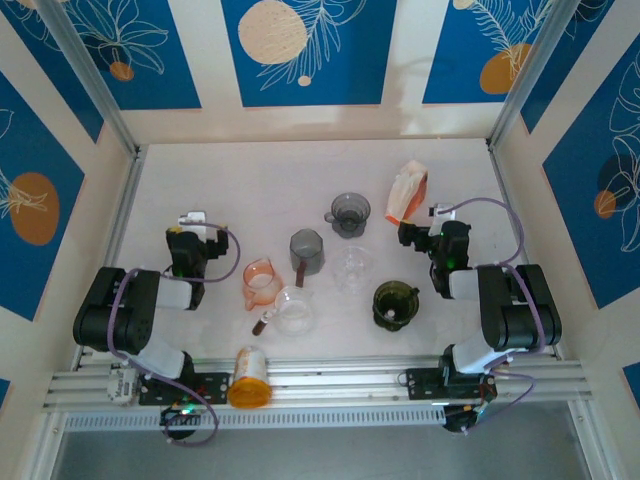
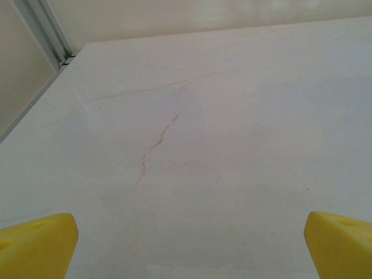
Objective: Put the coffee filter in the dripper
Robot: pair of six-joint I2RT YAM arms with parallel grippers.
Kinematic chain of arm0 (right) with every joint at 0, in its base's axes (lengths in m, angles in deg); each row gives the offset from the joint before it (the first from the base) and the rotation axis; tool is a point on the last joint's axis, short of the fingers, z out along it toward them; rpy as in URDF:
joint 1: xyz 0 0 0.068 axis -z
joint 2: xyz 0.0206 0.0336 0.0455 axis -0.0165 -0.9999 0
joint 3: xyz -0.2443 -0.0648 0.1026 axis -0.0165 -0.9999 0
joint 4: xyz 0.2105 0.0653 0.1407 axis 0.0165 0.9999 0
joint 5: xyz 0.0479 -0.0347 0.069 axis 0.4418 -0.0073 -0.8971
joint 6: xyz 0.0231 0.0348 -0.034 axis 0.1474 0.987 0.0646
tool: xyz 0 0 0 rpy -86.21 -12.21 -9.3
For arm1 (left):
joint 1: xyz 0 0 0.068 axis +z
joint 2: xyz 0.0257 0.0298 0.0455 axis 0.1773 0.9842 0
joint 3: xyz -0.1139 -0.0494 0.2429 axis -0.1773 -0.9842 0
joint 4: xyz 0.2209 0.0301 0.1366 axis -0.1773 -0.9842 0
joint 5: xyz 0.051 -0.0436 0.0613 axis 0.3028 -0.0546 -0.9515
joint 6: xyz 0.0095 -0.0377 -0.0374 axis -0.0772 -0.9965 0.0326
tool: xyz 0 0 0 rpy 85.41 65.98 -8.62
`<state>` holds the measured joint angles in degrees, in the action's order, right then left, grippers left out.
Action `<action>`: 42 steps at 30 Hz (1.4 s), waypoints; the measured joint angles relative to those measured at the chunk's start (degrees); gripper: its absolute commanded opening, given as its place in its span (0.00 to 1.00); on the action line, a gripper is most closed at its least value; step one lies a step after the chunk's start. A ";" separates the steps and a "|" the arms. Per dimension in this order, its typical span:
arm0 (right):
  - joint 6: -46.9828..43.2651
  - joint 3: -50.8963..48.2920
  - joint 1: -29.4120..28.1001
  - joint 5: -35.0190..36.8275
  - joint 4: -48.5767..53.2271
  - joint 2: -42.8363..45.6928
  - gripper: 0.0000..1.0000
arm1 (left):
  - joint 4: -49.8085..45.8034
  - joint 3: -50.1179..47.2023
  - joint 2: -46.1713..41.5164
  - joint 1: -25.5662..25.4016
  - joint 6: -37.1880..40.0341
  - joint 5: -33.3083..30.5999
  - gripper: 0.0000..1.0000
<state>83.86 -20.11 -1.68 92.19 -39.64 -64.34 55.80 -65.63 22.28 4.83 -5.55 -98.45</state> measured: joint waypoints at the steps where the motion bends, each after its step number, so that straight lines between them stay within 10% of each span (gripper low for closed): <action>1: 0.20 0.11 0.02 0.46 0.87 0.37 0.99 | -0.09 0.00 -0.02 0.00 0.00 -0.04 1.00; 16: 8.70 9.60 -0.07 7.26 29.55 17.86 0.99 | -15.85 2.60 -19.21 0.00 -3.43 -2.91 1.00; 27: 35.78 17.92 8.13 3.96 52.02 22.84 0.99 | -39.65 9.68 -35.50 1.07 -41.68 -13.79 1.00; 38: 35.95 19.15 2.01 -6.97 60.46 28.59 0.99 | -40.24 4.39 -40.98 2.97 -55.45 0.11 0.99; 42: 34.40 19.21 -3.61 -8.13 62.97 31.78 0.99 | -42.27 8.50 -38.10 2.95 -55.82 10.75 0.76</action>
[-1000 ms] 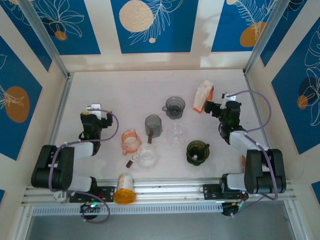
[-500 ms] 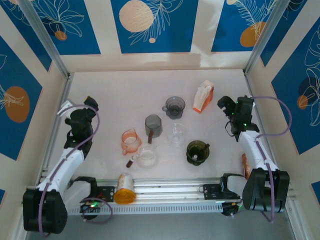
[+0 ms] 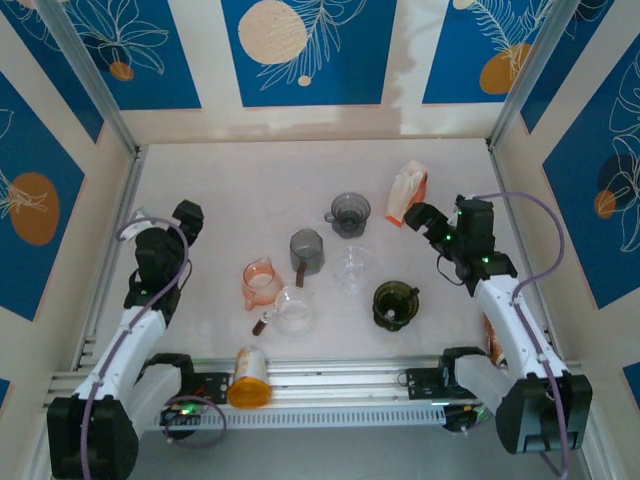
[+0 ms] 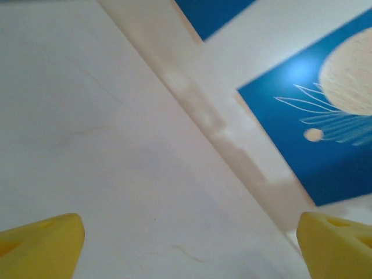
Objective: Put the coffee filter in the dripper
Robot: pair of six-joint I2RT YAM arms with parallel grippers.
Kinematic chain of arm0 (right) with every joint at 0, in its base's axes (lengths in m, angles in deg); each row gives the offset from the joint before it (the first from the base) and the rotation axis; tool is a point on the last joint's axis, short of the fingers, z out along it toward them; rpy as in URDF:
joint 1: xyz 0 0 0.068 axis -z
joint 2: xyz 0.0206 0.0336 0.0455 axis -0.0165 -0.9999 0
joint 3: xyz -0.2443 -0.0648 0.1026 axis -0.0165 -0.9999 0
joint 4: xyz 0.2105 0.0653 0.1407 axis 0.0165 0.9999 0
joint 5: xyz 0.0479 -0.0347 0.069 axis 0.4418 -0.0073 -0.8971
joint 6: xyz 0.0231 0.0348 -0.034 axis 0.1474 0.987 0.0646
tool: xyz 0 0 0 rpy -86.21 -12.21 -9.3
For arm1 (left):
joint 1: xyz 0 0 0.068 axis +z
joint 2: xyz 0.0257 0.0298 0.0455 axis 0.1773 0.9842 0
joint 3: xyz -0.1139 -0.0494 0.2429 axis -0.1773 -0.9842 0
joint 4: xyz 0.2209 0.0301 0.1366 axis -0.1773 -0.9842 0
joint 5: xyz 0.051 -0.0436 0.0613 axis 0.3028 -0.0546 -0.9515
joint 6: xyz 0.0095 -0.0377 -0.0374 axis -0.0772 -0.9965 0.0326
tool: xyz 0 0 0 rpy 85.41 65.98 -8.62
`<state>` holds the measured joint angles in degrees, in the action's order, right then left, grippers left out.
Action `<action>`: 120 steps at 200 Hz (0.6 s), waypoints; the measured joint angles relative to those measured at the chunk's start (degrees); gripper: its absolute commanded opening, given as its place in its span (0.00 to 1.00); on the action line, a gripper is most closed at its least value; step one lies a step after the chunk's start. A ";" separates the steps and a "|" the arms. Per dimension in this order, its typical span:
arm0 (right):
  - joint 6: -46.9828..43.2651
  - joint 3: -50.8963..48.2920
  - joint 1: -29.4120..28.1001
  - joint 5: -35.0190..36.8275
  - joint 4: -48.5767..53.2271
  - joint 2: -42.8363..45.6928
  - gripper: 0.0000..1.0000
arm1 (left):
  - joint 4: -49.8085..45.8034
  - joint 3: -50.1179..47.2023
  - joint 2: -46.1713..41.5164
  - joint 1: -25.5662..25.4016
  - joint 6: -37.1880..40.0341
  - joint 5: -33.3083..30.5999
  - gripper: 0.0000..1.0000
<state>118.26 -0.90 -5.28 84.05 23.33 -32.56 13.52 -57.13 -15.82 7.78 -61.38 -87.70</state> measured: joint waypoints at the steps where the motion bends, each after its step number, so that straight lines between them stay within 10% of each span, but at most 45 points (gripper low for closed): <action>1: -0.07 0.00 -0.20 0.02 0.09 0.11 0.99 | 0.00 0.00 0.00 0.00 0.00 0.00 0.75; 69: -2.58 0.26 -6.32 -0.55 4.07 2.40 0.99 | -9.53 8.39 3.72 -0.79 1.81 14.56 0.65; 120: -5.33 1.60 -24.28 5.97 8.74 -0.92 0.98 | -34.93 18.73 9.07 -37.18 14.84 12.46 0.64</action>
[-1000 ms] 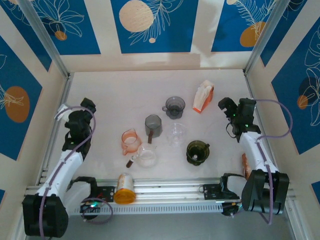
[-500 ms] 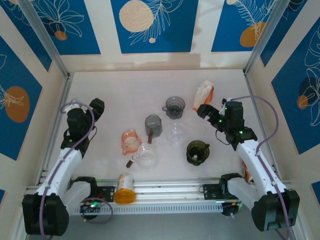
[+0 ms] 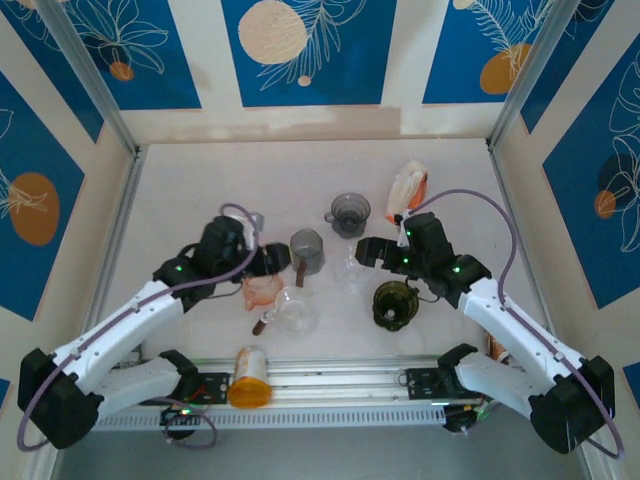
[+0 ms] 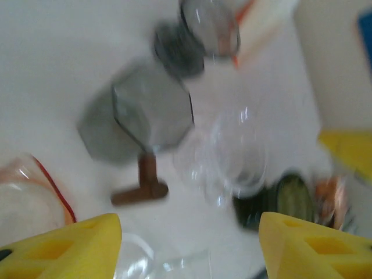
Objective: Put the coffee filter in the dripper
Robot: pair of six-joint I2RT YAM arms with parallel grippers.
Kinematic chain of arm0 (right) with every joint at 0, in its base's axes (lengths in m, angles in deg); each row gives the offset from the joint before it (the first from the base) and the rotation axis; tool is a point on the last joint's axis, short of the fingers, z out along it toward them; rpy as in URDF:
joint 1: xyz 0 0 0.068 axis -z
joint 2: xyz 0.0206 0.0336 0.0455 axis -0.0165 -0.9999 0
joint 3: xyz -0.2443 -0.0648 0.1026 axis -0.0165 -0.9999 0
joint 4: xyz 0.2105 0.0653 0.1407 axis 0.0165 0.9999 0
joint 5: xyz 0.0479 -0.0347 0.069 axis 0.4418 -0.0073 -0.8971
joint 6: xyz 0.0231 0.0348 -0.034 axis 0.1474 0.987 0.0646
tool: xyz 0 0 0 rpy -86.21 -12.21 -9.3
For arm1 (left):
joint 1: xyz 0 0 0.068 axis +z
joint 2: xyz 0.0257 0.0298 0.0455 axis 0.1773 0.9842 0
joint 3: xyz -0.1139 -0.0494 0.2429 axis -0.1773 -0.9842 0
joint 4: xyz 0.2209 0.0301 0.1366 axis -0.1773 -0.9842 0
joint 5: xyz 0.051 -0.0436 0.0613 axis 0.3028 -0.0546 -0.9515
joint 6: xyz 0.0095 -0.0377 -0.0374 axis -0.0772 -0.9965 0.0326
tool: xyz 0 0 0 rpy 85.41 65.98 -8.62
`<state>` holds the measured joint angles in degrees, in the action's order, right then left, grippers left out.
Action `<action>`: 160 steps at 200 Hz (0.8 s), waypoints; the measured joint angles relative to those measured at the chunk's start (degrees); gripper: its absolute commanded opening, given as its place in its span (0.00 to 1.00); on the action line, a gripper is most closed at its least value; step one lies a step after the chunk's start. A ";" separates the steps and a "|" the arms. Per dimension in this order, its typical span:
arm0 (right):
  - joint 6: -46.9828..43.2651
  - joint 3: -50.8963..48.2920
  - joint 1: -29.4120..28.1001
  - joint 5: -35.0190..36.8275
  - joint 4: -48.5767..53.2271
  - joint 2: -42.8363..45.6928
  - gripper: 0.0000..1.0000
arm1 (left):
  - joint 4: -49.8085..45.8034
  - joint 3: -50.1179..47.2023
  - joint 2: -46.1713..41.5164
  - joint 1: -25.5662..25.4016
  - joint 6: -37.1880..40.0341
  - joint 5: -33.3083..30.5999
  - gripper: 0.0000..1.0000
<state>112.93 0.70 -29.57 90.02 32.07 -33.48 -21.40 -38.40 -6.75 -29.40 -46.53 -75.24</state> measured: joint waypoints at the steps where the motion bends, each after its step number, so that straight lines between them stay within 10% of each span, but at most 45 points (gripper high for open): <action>1: 0.00 0.00 -0.02 0.13 0.07 -0.09 0.99 | -0.55 0.13 0.26 -0.57 0.20 -0.20 0.64; 160: -0.63 1.29 -2.45 4.07 3.48 -2.62 0.99 | -10.54 -2.25 2.54 -7.15 3.28 -3.17 0.62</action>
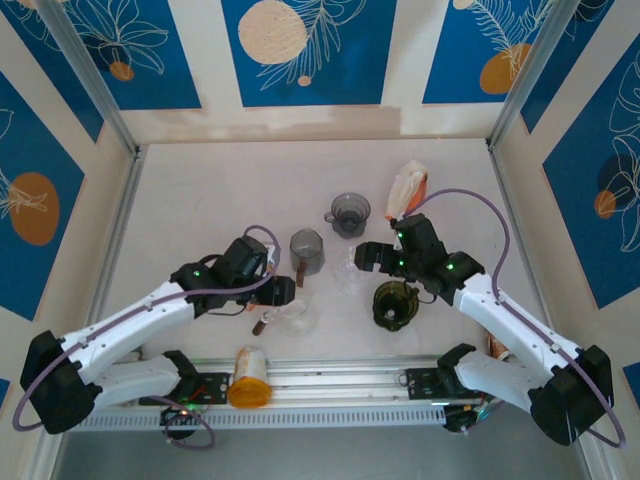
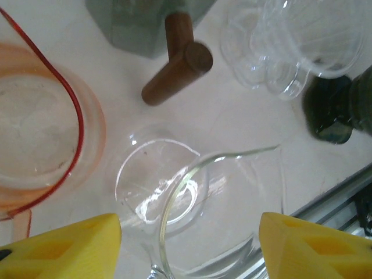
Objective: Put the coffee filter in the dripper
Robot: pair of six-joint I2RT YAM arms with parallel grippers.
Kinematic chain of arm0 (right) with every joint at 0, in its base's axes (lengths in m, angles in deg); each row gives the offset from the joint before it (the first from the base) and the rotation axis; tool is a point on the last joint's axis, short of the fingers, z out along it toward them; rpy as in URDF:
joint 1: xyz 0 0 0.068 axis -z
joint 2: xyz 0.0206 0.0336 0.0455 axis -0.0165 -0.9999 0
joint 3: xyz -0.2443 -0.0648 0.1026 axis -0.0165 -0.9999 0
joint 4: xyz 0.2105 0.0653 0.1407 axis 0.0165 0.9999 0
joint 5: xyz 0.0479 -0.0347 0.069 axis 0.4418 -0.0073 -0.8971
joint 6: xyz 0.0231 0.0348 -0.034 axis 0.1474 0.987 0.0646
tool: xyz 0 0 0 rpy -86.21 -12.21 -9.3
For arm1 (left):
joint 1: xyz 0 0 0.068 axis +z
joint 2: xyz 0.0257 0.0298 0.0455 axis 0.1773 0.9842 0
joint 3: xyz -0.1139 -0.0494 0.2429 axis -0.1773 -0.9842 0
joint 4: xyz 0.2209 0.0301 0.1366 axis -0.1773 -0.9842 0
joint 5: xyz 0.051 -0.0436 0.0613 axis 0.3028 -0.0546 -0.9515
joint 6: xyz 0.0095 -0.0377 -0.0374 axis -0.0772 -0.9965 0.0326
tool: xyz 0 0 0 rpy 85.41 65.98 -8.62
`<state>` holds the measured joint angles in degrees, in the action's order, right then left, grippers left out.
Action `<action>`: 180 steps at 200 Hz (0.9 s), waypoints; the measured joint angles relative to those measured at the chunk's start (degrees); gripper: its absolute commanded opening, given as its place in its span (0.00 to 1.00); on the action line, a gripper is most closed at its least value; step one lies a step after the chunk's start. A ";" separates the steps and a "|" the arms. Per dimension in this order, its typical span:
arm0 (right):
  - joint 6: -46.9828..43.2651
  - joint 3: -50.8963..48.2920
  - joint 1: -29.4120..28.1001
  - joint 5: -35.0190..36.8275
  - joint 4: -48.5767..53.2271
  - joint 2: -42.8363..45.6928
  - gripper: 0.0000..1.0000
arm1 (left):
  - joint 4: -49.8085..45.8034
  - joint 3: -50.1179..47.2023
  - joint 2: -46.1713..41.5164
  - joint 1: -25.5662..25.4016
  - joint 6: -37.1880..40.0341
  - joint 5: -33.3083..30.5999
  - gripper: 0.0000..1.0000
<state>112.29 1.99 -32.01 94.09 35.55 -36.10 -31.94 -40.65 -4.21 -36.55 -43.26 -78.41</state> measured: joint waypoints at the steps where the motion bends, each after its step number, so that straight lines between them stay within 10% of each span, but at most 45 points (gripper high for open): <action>1: 0.00 0.00 0.00 0.00 0.02 0.00 0.99 | 0.00 -0.04 0.02 -0.02 0.00 0.02 0.62; 120: -1.25 0.92 -0.11 -2.64 0.48 -4.70 0.78 | 10.91 -2.60 6.73 -5.64 -6.05 8.15 0.49; 180: -4.13 8.31 0.98 -2.16 1.95 -15.56 0.71 | 8.55 -1.79 4.39 -5.77 -5.35 3.91 0.72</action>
<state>108.16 10.30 -31.03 91.92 37.49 -51.66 -23.39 -42.44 0.18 -42.32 -48.61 -74.49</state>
